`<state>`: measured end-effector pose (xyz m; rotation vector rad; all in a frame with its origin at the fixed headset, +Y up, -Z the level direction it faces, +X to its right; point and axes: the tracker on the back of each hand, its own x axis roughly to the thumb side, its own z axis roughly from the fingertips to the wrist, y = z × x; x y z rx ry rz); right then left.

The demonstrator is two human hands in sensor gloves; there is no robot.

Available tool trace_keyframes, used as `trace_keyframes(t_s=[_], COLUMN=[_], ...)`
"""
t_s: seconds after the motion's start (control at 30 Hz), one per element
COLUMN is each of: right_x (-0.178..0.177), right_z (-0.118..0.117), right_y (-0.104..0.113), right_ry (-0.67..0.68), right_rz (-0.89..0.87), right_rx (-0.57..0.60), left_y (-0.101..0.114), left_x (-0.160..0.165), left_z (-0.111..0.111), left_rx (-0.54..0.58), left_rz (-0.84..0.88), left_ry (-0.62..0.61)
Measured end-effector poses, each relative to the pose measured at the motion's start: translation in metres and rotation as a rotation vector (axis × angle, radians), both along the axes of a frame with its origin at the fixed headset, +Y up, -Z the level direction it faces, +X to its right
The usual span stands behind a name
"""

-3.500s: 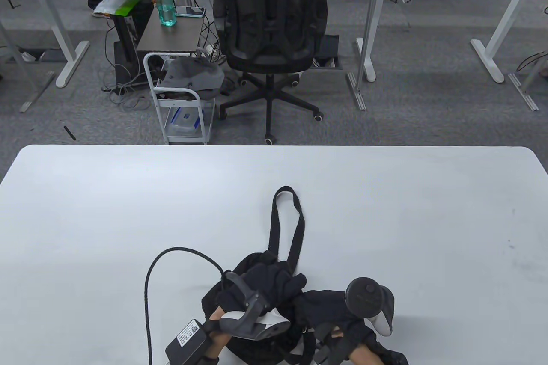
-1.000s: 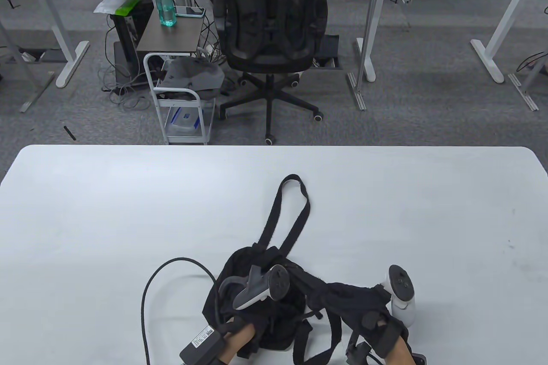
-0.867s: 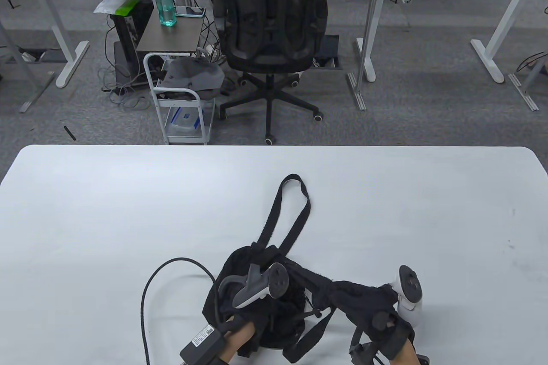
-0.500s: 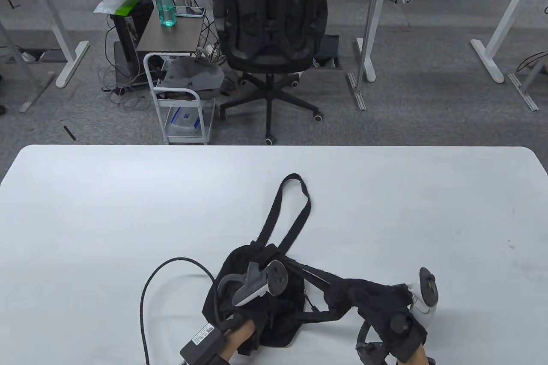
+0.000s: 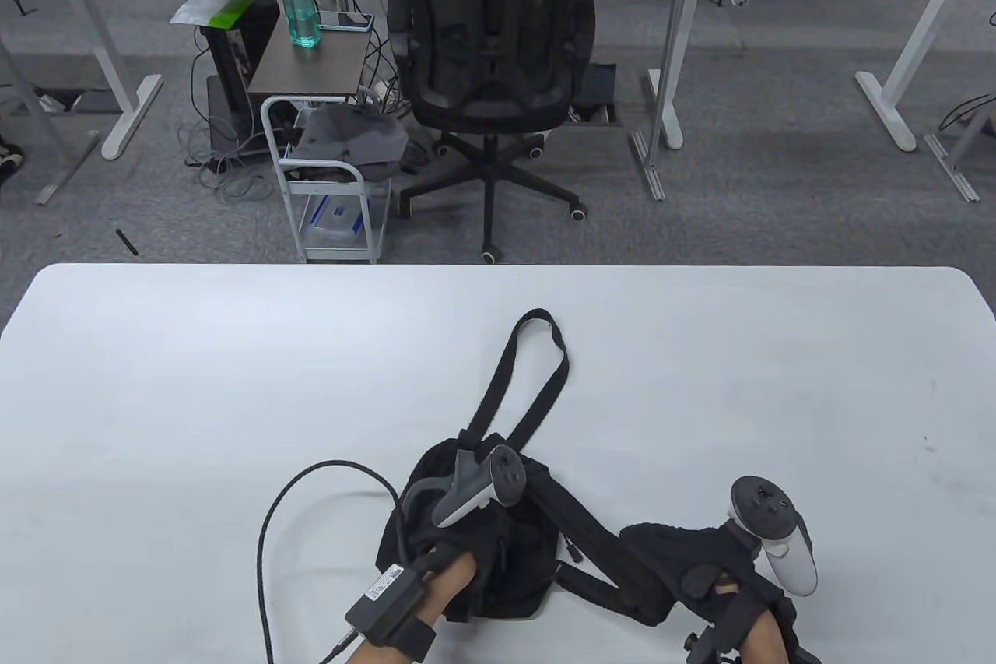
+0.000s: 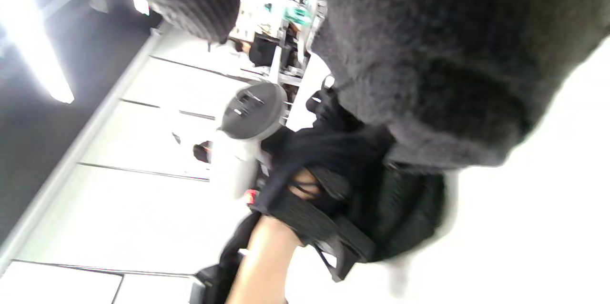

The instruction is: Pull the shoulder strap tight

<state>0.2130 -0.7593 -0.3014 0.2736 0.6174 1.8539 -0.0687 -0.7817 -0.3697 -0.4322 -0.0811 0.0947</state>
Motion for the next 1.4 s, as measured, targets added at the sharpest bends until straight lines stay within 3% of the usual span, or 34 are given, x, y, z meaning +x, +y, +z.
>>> trace_keyframes(t_s=[0.23, 0.4, 0.57, 0.67, 0.9, 1.0, 1.07, 1.13, 1.2, 1.4], right_x=[-0.004, -0.006, -0.004, -0.001, 0.000, -0.001, -0.001, 0.000, 0.000, -0.004], right_z=[-0.006, -0.012, -0.012, -0.011, -0.008, -0.008, -0.007, -0.006, -0.006, -0.008], right_y=[-0.014, -0.023, -0.020, -0.016, -0.014, -0.012, -0.010, -0.008, -0.008, -0.011], right_ry=[-0.081, -0.138, -0.178, -0.238, -0.329, -0.361, -0.385, -0.410, -0.416, -0.385], right_rz=[0.259, 0.291, 0.240, 0.251, 0.316, 0.393, 0.430, 0.437, 0.426, 0.409], right_rx=[-0.014, 0.001, 0.046, 0.112, 0.200, 0.252, 0.301, 0.341, 0.350, 0.330], left_y=[-0.002, -0.002, 0.008, 0.022, 0.078, 0.087, 0.082, 0.068, 0.052, 0.017], left_x=[0.005, 0.002, 0.001, 0.001, -0.021, -0.035, -0.042, -0.044, -0.045, -0.047], left_z=[-0.009, -0.006, 0.002, 0.008, 0.029, 0.031, 0.028, 0.022, 0.015, 0.004], left_rx=[-0.009, -0.001, 0.076, 0.135, 0.407, 0.490, 0.500, 0.413, 0.352, 0.169], left_rz=[0.023, 0.067, 0.132, 0.133, 0.216, 0.169, 0.030, -0.157, -0.238, -0.301], left_ry=[0.060, 0.044, -0.020, -0.065, -0.145, -0.167, -0.228, -0.235, -0.264, -0.278])
